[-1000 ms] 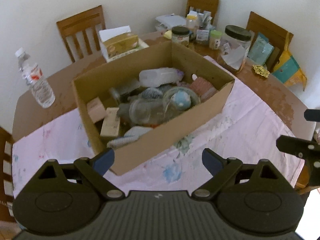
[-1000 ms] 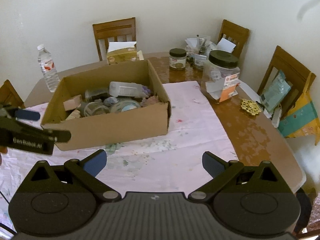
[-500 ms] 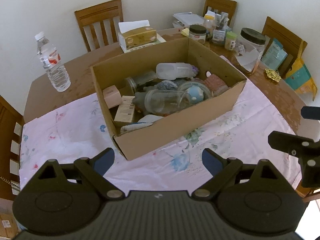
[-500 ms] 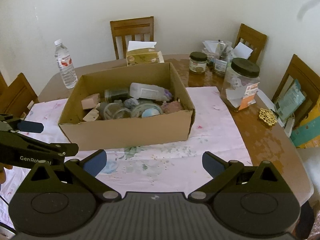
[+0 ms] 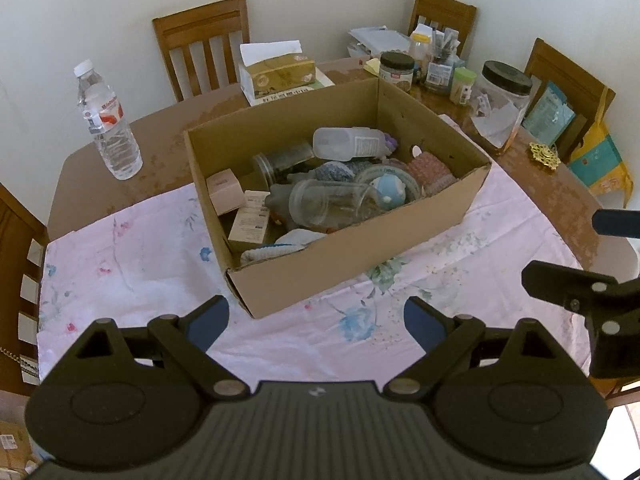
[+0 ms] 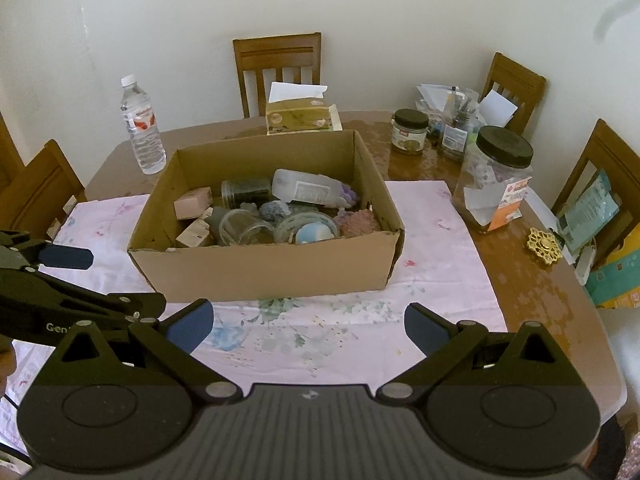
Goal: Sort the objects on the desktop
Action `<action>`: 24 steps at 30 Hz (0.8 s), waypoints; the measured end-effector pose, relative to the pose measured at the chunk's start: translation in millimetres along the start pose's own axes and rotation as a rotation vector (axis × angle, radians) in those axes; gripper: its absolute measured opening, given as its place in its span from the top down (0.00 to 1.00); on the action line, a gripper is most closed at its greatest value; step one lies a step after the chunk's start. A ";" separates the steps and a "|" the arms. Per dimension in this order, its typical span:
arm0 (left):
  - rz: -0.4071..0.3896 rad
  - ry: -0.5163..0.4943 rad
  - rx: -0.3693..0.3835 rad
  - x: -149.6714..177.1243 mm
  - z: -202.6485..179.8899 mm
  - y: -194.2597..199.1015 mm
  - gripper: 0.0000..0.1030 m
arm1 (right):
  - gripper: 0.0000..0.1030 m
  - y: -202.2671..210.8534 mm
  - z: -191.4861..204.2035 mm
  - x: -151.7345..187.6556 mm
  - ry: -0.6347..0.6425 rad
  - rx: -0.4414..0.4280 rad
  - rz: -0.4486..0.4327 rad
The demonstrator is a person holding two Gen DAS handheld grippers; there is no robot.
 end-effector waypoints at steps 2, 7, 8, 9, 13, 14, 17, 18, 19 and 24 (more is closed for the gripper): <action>0.013 0.005 -0.003 0.2 0.6 -1.2 0.08 | 0.00 0.0 0.6 -0.6 0.002 0.001 -0.001; 0.033 0.013 -0.017 2.6 2.1 -4.4 0.08 | 0.00 -0.5 1.7 -1.3 0.004 -0.001 0.001; 0.035 0.011 -0.017 2.7 1.8 -4.5 0.08 | 0.00 -0.7 1.8 -1.5 0.005 -0.001 0.002; 0.036 0.009 -0.017 2.6 1.4 -4.6 0.08 | 0.00 -1.0 1.8 -1.7 0.006 -0.001 0.002; 0.031 0.007 -0.013 1.8 1.5 -3.6 0.08 | 0.00 -0.4 1.9 -1.7 0.003 0.000 -0.001; 0.031 0.007 -0.013 1.9 1.5 -3.8 0.08 | 0.00 -0.4 1.9 -1.7 0.002 0.000 -0.001; 0.036 0.009 -0.012 2.2 1.6 -3.8 0.08 | 0.00 -0.2 1.7 -1.8 0.002 0.002 -0.002; 0.035 0.009 -0.012 2.4 1.9 -3.4 0.08 | 0.00 0.0 1.5 -1.8 0.002 0.002 -0.003; 0.034 0.009 -0.012 2.4 1.8 -3.2 0.08 | 0.00 0.0 1.5 -1.7 0.002 0.001 -0.003; 0.035 0.013 -0.011 2.0 2.5 -3.2 0.08 | 0.00 0.0 1.8 -1.8 0.003 0.001 -0.003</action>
Point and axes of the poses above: each gripper's, at about its wrist camera, not at the fingertips, and y roughly against the way its jaws point, z to its left, x to its underside, the point moved 7 cm from there along -y, roughly the way its jaws point, and after that the axes turned 5 degrees about -y, right-handed, at the moved point
